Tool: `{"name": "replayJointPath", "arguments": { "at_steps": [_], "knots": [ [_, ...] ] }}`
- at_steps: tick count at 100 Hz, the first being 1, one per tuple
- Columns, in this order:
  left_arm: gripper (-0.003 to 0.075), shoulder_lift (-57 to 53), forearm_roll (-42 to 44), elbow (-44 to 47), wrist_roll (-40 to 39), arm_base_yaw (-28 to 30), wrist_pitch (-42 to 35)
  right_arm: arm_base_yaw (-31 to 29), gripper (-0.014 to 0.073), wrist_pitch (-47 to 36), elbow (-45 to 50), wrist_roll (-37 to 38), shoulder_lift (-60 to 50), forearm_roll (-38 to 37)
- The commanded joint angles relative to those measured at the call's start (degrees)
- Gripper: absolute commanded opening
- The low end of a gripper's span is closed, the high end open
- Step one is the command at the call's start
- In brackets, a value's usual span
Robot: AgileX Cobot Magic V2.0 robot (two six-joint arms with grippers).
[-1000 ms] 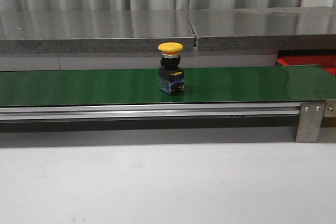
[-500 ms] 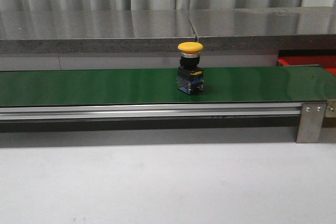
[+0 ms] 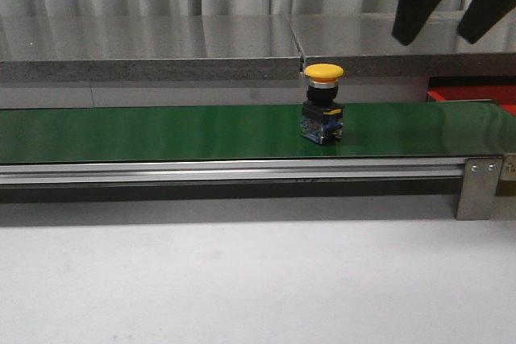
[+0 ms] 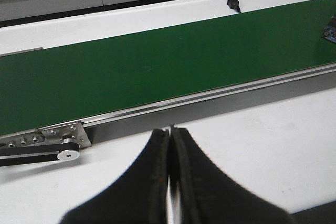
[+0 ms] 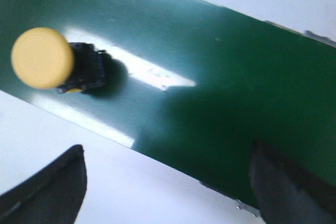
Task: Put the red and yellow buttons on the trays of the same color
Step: 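Move the right gripper over the yellow button and grasp it, then move the yellow button into the yellow tray and open the right gripper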
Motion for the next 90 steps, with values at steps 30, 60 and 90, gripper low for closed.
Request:
{"name": "replayJointPath", "arguments": {
  "at_steps": [30,60,90],
  "knots": [
    [-0.0019,0.2,-1.3,-1.6,-0.2,-0.5,-3.7,5.1,0.0624,2.8,-10.2,-2.8,6.9,0.4],
    [-0.0019,0.2,-1.3,-1.6,-0.2,-0.5,-3.7,5.1,0.0526,0.6,-10.7,-3.8,9.8,0.7],
    [-0.0019,0.2,-1.3,-1.6,-0.2,-0.5,-3.7,5.1,0.012,-0.2,-10.7,-3.8,10.0,0.7]
  ]
}}
